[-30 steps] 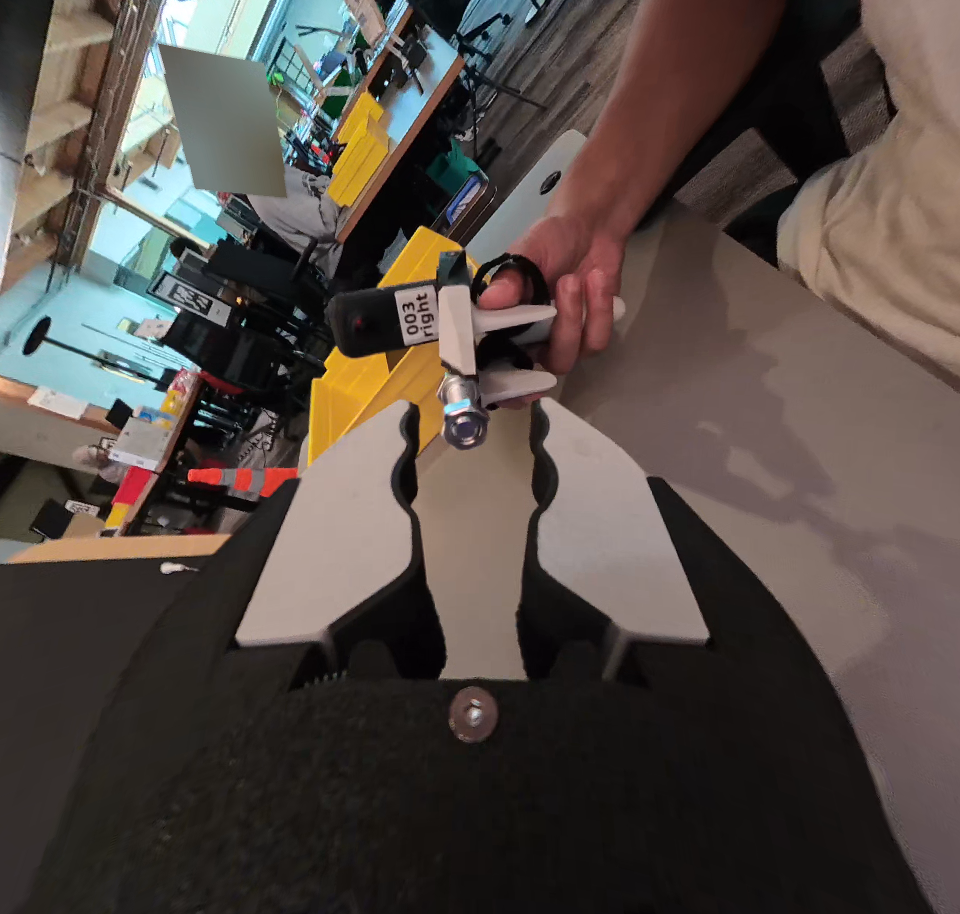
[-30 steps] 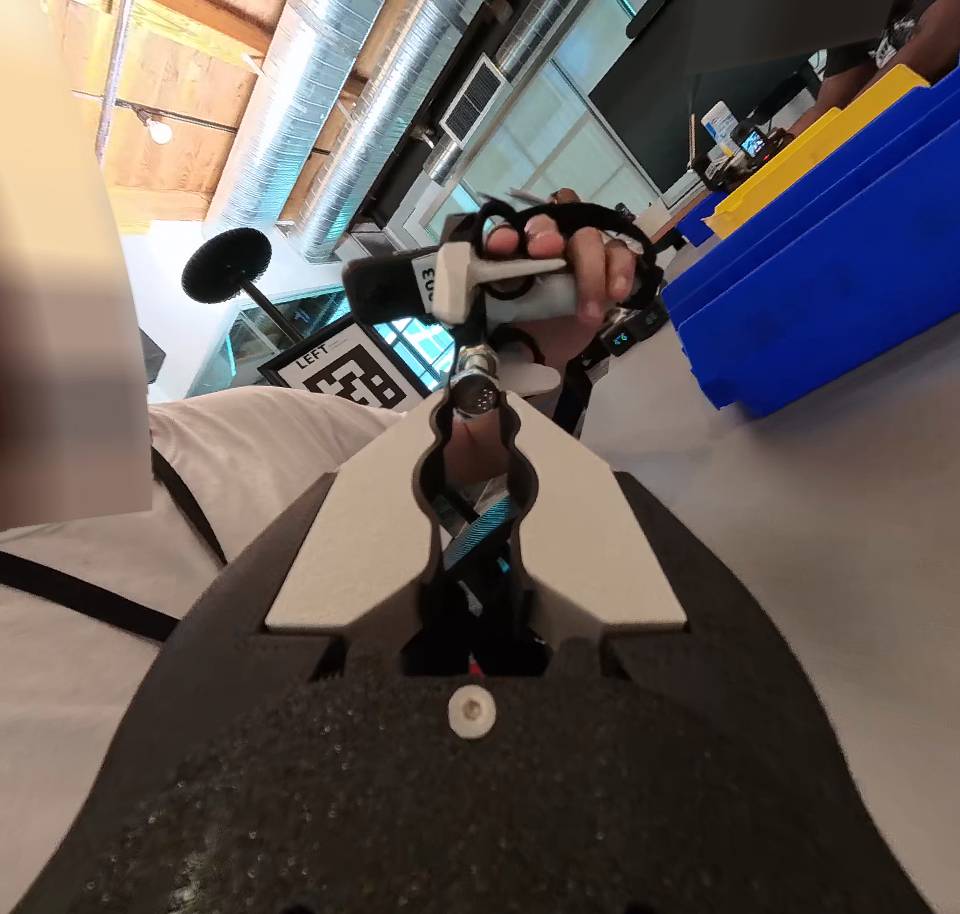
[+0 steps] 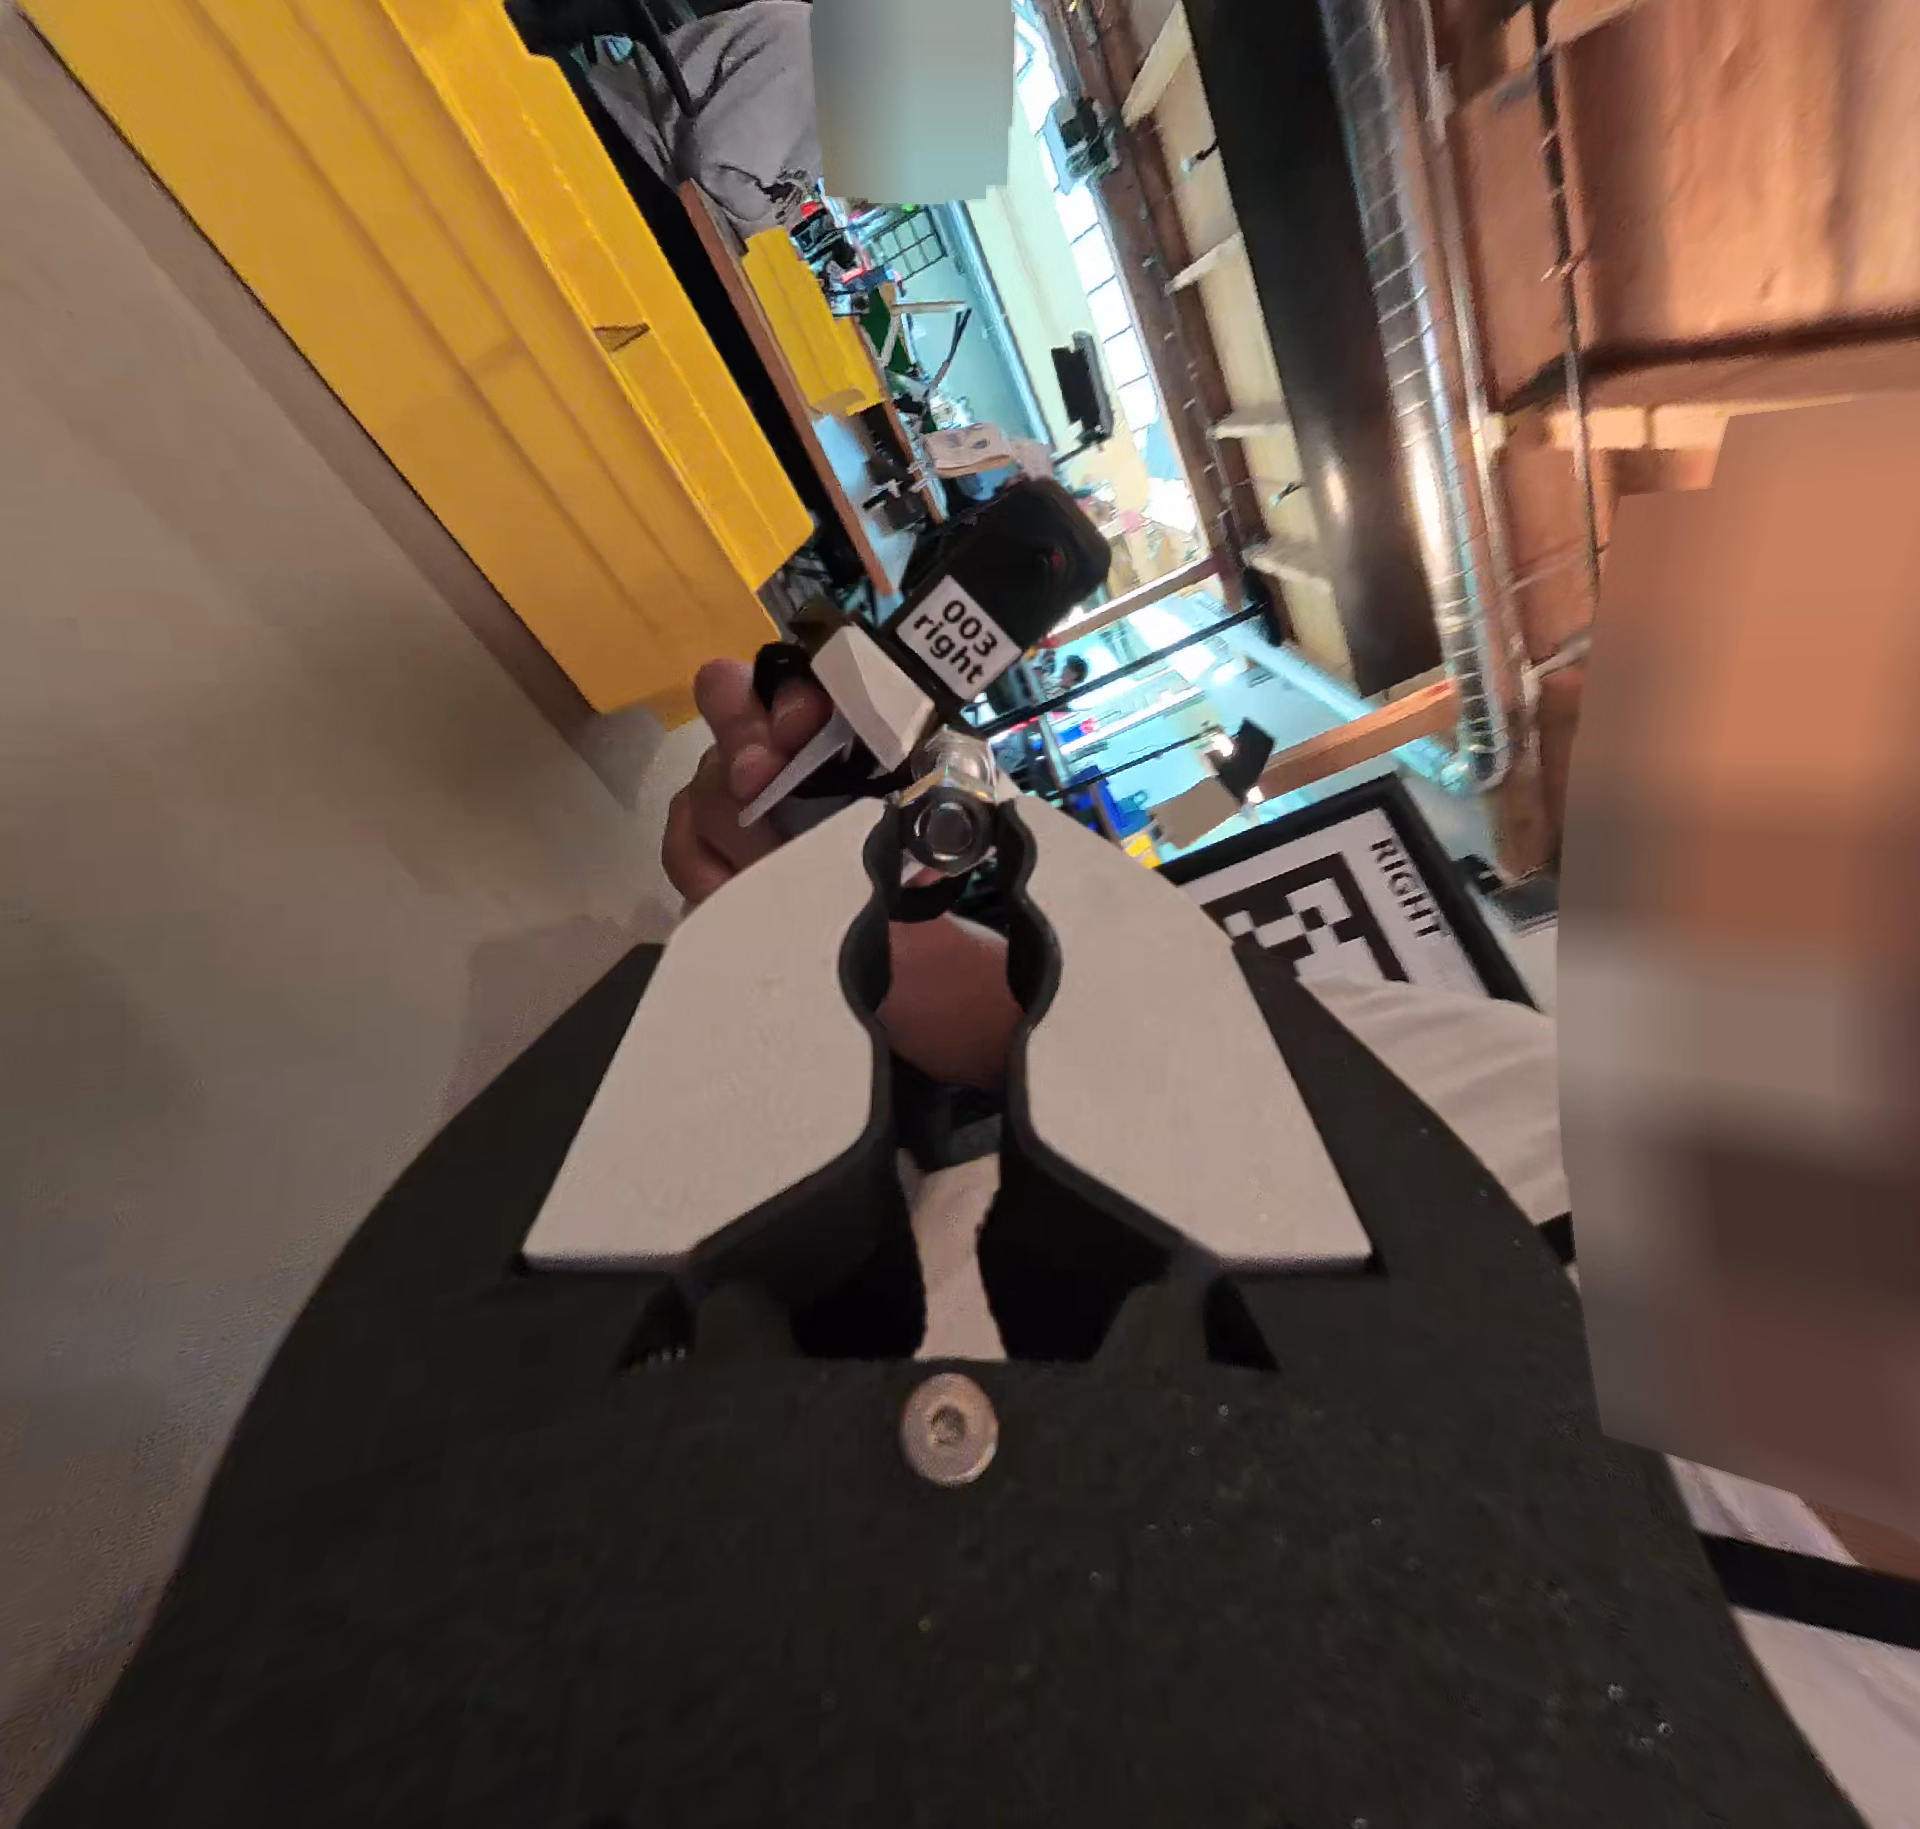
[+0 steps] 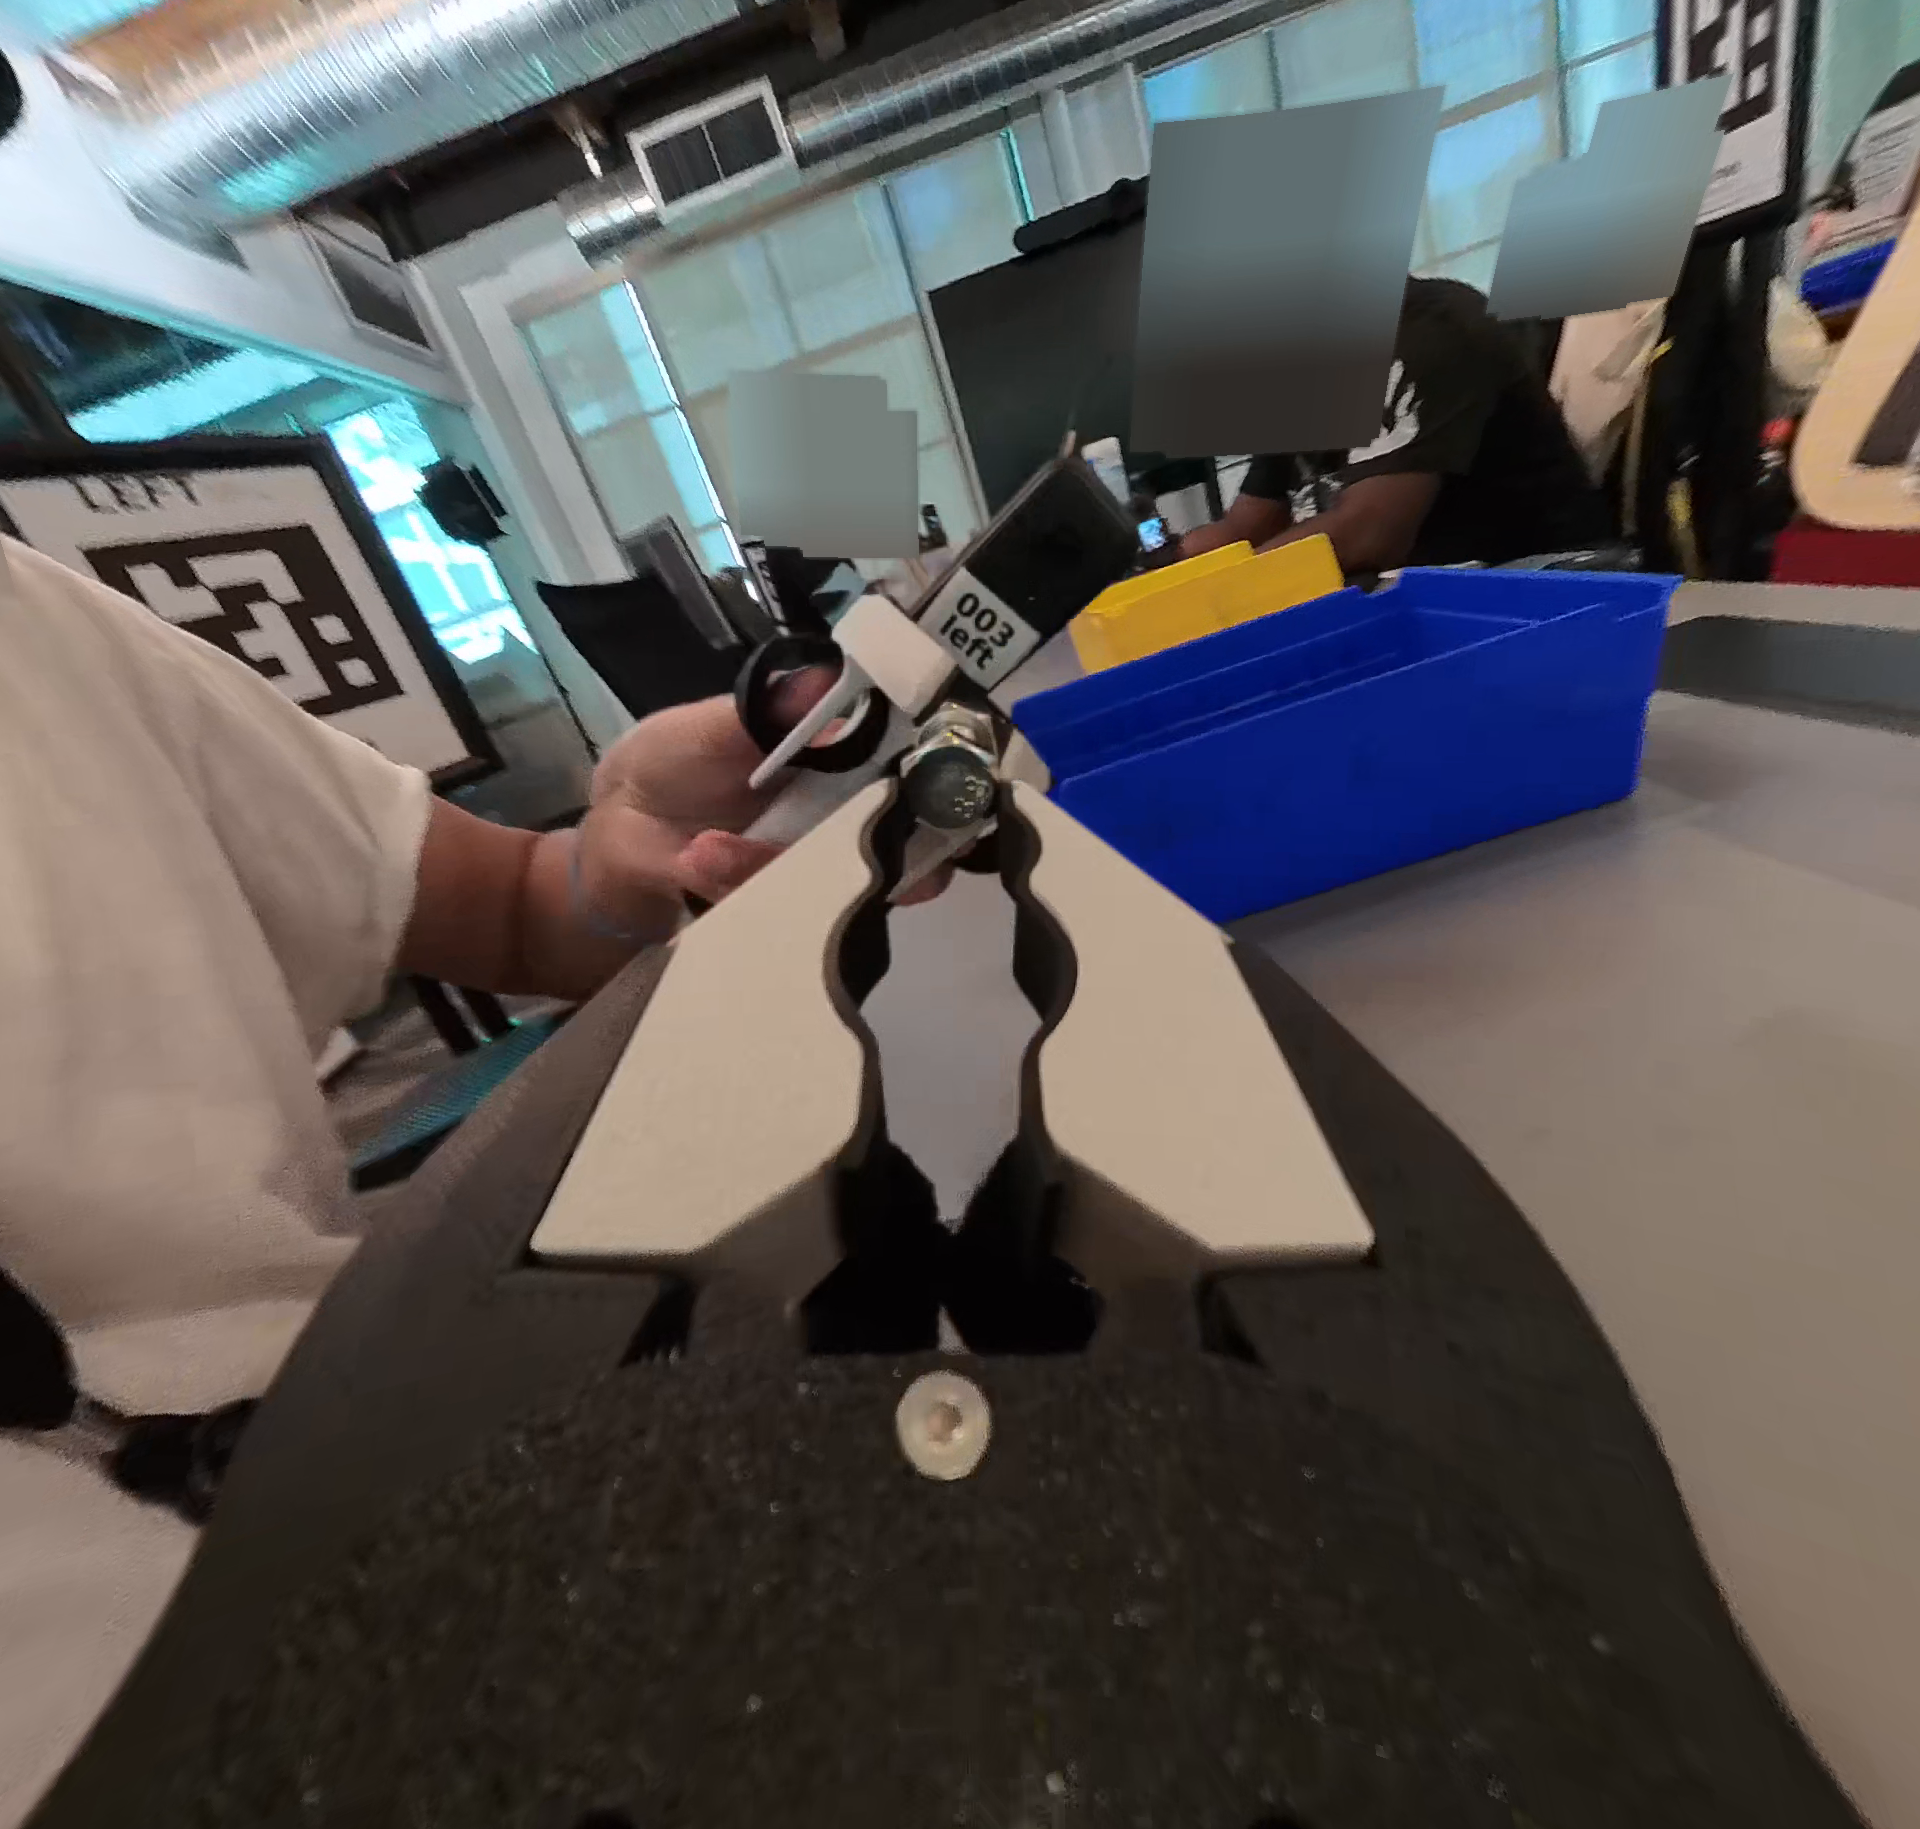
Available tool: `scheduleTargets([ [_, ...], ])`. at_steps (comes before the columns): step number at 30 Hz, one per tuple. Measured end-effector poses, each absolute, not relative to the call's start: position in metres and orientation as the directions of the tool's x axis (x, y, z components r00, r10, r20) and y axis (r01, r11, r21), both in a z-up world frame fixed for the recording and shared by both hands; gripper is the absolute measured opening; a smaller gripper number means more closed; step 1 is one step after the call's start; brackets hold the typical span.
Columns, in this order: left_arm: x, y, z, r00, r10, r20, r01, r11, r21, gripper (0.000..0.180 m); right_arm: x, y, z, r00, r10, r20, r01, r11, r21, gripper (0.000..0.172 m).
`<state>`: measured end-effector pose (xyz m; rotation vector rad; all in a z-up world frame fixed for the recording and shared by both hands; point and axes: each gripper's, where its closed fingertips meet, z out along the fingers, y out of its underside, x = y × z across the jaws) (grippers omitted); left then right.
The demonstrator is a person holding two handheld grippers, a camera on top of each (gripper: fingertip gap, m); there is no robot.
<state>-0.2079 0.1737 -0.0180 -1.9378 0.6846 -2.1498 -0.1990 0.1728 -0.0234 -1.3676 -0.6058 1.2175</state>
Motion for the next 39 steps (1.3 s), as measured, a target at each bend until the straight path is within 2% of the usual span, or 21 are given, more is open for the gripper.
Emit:
scheduleTargets([
  [3,-0.208,0.175,-0.019,-0.161,-0.416,0.895,-0.179,-0.88,-0.44,0.016,-0.199,0.174,-0.025,0.345,0.885,-0.311,-0.28,-0.219,-0.935,0.017],
  [6,-0.207,0.175,-0.015,-0.164,-0.563,0.81,-0.165,-0.794,-0.586,0.016,-0.199,0.174,-0.022,0.269,0.875,-0.402,-0.34,-0.304,-0.89,0.016],
  [8,-0.206,0.174,-0.013,-0.149,-0.727,0.67,-0.158,-0.652,-0.742,0.019,-0.197,0.174,-0.02,0.207,0.862,-0.463,-0.379,-0.365,-0.85,0.017],
  [11,-0.206,0.174,0.003,-0.172,-0.914,0.368,-0.038,-0.367,-0.929,0.046,-0.192,0.177,-0.02,0.139,0.828,-0.544,-0.424,-0.446,-0.788,0.017],
  [12,-0.208,0.177,0.011,-0.152,-0.964,0.217,0.03,-0.224,-0.974,0.06,-0.192,0.177,-0.02,0.108,0.816,-0.568,-0.428,-0.478,-0.767,0.017],
  [13,-0.21,0.18,0.015,-0.114,-0.991,0.071,0.058,-0.078,-0.995,0.064,-0.192,0.176,-0.02,0.077,0.803,-0.591,-0.429,-0.508,-0.747,0.017],
  [16,-0.214,0.181,0.008,-0.11,-0.957,-0.27,-0.043,0.276,-0.96,0.063,-0.19,0.176,-0.017,-0.012,0.76,-0.65,-0.458,-0.582,-0.672,0.017],
  [19,-0.216,0.179,-0.006,-0.14,-0.84,-0.524,-0.134,0.541,-0.83,0.062,-0.189,0.183,-0.021,-0.013,0.7,-0.714,-0.473,-0.633,-0.612,0.017],
  [21,-0.212,0.175,-0.013,-0.131,-0.761,-0.636,-0.172,0.649,-0.741,0.056,-0.185,0.189,-0.022,0.004,0.671,-0.742,-0.51,-0.637,-0.578,0.016],
  [22,-0.209,0.173,-0.018,-0.11,-0.752,-0.65,-0.198,0.658,-0.727,0.05,-0.183,0.191,-0.02,0.004,0.659,-0.752,-0.536,-0.633,-0.558,0.016],
  [23,-0.206,0.171,-0.021,-0.084,-0.759,-0.646,-0.207,0.647,-0.733,0.052,-0.181,0.192,-0.018,0.003,0.657,-0.754,-0.556,-0.625,-0.548,0.016],
  [25,-0.197,0.168,-0.03,-0.048,-0.837,-0.544,-0.201,0.542,-0.816,0.055,-0.18,0.19,-0.013,0.016,0.676,-0.737,-0.574,-0.597,-0.56,0.016],
  [27,-0.187,0.159,-0.041,-0.073,-0.956,-0.284,-0.173,0.292,-0.941,0.071,-0.182,0.186,-0.008,0.022,0.707,-0.707,-0.575,-0.57,-0.587,0.017],
  [28,-0.183,0.157,-0.045,-0.085,-0.985,-0.147,-0.163,0.159,-0.974,0.073,-0.181,0.184,-0.004,0.019,0.722,-0.692,-0.581,-0.555,-0.595,0.016],
  [31,-0.178,0.151,-0.041,-0.147,-0.977,0.154,-0.088,-0.143,-0.986,0.07,-0.185,0.181,-0.004,0.036,0.74,-0.672,-0.569,-0.537,-0.622,0.016],
  [36,-0.174,0.148,-0.035,-0.219,-0.907,0.358,-0.052,-0.356,-0.933,0.052,-0.197,0.177,-0.012,0.088,0.761,-0.643,-0.529,-0.511,-0.677,0.016],
  [39,-0.179,0.143,-0.036,-0.271,-0.862,0.428,-0.071,-0.426,-0.902,0.02,-0.203,0.173,-0.012,0.113,0.778,-0.618,-0.502,-0.492,-0.711,0.016],
])
